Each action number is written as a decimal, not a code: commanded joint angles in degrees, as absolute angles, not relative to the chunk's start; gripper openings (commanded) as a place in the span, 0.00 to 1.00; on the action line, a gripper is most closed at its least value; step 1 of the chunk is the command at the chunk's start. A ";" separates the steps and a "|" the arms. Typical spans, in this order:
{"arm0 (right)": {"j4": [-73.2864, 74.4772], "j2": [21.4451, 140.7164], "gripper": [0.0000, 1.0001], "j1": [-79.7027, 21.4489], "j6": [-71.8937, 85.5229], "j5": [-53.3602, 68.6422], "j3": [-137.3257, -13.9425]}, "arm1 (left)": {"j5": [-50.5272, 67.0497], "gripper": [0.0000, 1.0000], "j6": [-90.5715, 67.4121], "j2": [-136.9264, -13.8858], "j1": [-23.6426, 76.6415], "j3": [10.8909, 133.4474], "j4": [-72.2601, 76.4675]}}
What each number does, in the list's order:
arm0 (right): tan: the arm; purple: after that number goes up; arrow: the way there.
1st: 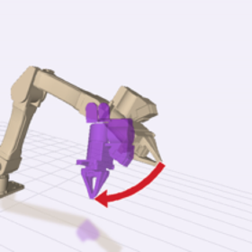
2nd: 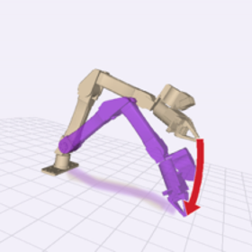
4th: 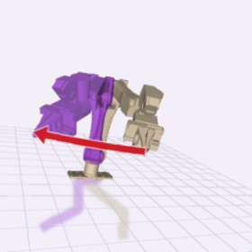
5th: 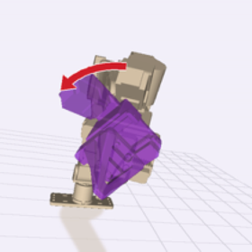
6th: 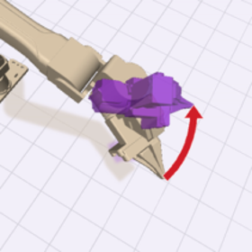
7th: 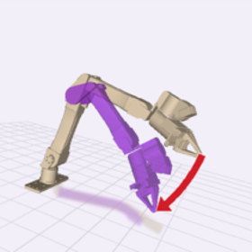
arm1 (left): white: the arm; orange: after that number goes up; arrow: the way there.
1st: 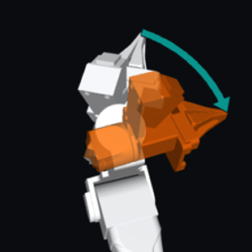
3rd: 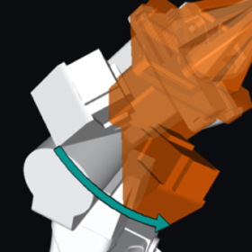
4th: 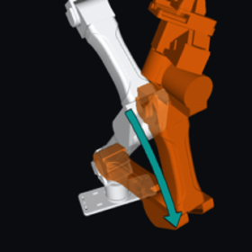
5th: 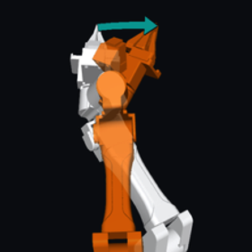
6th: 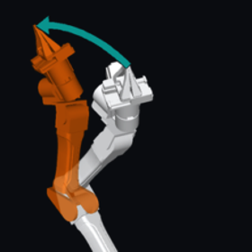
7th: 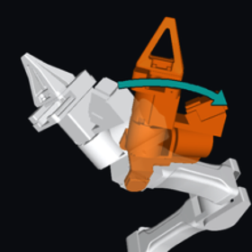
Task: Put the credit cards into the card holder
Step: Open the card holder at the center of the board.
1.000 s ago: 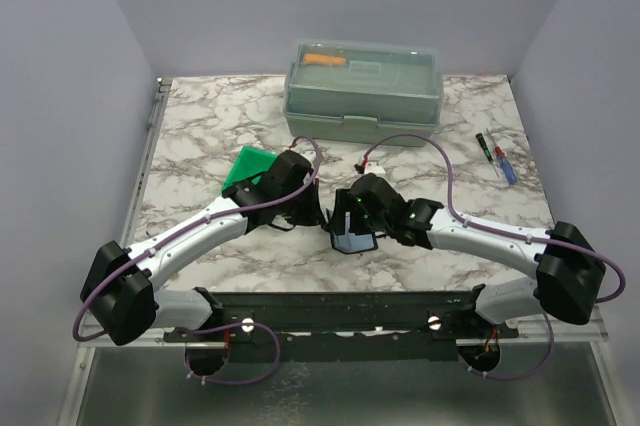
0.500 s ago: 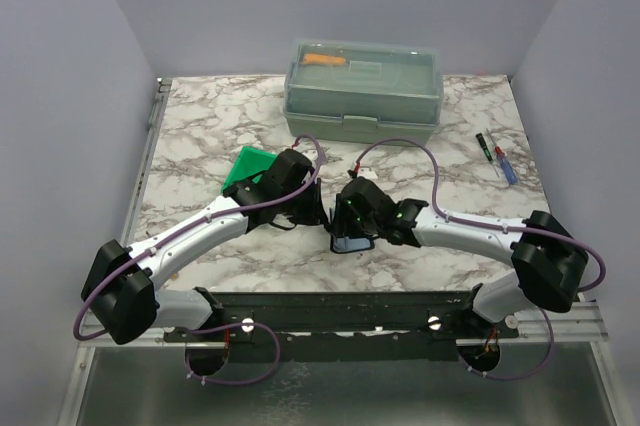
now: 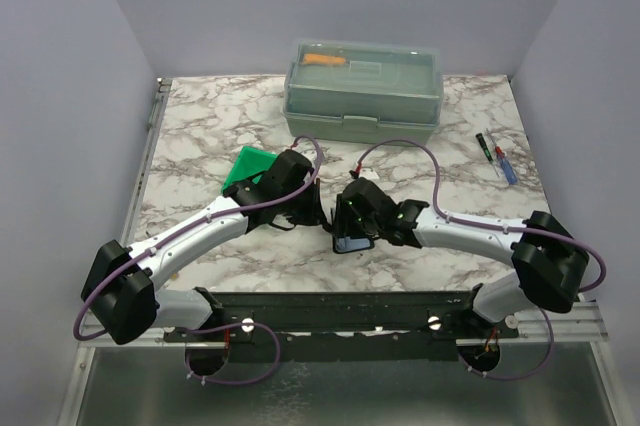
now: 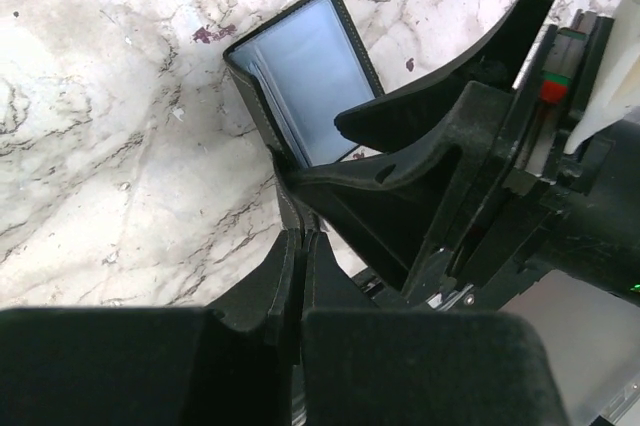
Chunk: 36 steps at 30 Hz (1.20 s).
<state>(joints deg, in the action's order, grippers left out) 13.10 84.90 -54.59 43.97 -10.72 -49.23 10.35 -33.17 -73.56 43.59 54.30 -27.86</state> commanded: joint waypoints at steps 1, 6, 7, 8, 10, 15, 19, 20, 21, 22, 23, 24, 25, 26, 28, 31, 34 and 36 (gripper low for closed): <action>11.97 81.21 0.56 -54.76 43.59 -8.89 -47.24 | 8.29 0.00 -32.35 -73.89 43.44 53.61 -28.65; 12.55 78.13 0.63 -54.76 43.51 -8.71 -46.50 | 8.30 0.00 -32.26 -73.87 43.43 53.69 -28.94; 12.46 77.93 0.63 -54.76 43.51 -8.32 -46.35 | 8.34 0.00 -32.26 -73.83 43.42 53.77 -28.99; 12.15 77.79 0.64 -54.76 43.43 -7.86 -46.14 | 8.35 0.00 -32.26 -73.83 43.42 53.85 -28.98; 11.28 78.07 0.65 -54.82 43.50 -7.31 -45.66 | 8.35 0.00 -32.17 -73.82 43.46 54.00 -29.00; 11.39 80.98 0.64 -54.76 43.46 -7.38 -46.25 | 8.76 0.00 -32.32 -73.53 43.44 54.23 -28.97; 11.86 83.12 0.58 -54.76 43.49 -8.33 -46.98 | 8.96 0.00 -32.48 -73.07 43.43 54.23 -29.06; 12.33 83.48 0.55 -54.76 43.62 -8.87 -47.21 | 8.96 0.00 -32.46 -72.98 43.45 54.29 -29.15; 12.58 83.77 0.54 -54.76 43.75 -9.17 -47.34 | 8.96 0.00 -32.47 -72.89 43.49 54.31 -29.11; 12.65 84.03 0.53 -54.76 43.77 -9.36 -47.41 | 8.99 0.00 -32.51 -72.69 43.49 54.32 -29.25; 12.78 84.28 0.52 -54.76 43.76 -9.59 -47.41 | 9.04 0.00 -32.53 -72.69 43.44 54.32 -29.25; 13.12 84.49 0.52 -54.76 43.92 -9.97 -47.45 | 8.97 0.00 -32.52 -72.61 43.42 54.32 -29.20; 13.44 84.81 0.52 -54.76 44.09 -10.42 -47.60 | 8.90 0.00 -32.52 -72.60 43.50 54.32 -29.26; 13.90 85.19 0.51 -54.76 44.24 -10.86 -47.65 | 8.88 0.00 -32.52 -72.60 43.43 54.32 -29.22; 15.27 85.91 0.51 -54.76 45.06 -12.28 -47.98 | 8.71 0.00 -32.52 -72.68 43.43 54.32 -29.32; 18.36 86.95 0.49 -54.76 46.85 -15.50 -48.71 | 8.58 0.00 -32.44 -72.76 43.42 54.23 -29.35; 24.09 88.92 0.48 -54.76 50.01 -20.50 -50.49 | 7.82 0.00 -32.18 -72.83 43.44 54.10 -29.58; 26.80 90.19 0.47 -54.76 50.96 -22.48 -51.49 | 7.33 0.00 -32.09 -72.95 43.47 53.93 -29.80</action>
